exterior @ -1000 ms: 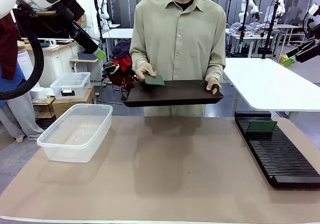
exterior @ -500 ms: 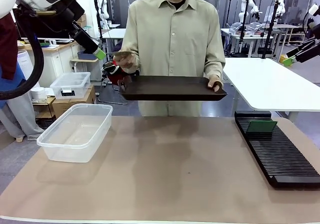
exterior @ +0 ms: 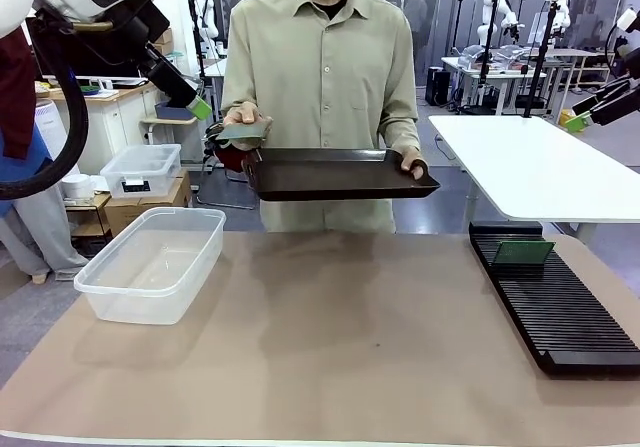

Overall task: Sort PCBs into racks and boxes based on the side picked up.
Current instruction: Pick up the Blank PCB handed by the Human.

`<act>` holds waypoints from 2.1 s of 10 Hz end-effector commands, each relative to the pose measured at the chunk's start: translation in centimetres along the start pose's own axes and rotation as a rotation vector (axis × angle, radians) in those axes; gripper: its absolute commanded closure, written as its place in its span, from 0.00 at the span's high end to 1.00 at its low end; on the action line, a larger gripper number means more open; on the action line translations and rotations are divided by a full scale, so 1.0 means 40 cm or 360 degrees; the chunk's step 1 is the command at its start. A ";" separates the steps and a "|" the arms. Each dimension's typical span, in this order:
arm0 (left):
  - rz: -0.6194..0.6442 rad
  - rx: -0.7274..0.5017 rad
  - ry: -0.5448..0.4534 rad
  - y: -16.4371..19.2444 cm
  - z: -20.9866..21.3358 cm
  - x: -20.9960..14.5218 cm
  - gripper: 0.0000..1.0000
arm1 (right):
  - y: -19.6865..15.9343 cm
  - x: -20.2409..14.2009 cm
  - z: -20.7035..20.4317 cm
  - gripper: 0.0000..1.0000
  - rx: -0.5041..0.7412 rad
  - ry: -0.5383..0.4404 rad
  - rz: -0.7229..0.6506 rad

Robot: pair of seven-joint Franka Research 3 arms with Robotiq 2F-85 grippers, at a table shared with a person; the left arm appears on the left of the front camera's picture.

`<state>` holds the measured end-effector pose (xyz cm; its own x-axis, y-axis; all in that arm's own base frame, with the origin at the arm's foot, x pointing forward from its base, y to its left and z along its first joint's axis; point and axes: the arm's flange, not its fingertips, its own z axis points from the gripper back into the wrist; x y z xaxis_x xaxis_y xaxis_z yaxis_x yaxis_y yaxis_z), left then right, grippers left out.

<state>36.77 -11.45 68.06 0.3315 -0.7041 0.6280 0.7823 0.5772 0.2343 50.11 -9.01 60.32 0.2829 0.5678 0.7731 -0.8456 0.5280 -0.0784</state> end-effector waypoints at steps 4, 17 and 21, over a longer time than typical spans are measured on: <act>0.0004 -0.0002 0.0005 -0.001 -0.003 -0.005 1.00 | 0.003 0.004 -0.004 1.00 0.0010 0.0001 0.0002; 0.0871 -0.0324 0.0082 0.124 -0.049 -0.018 1.00 | 0.003 0.004 -0.004 1.00 0.0010 0.0001 0.0002; 0.1213 -0.0674 -0.0082 0.215 -0.168 -0.089 1.00 | 0.003 0.004 -0.004 1.00 0.0010 0.0001 0.0002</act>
<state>45.05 -7.06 63.41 0.8182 -0.2092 0.5355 0.5063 0.7034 -0.4989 50.13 -8.96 60.35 0.2818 0.5680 0.7733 -0.8462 0.5270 -0.0788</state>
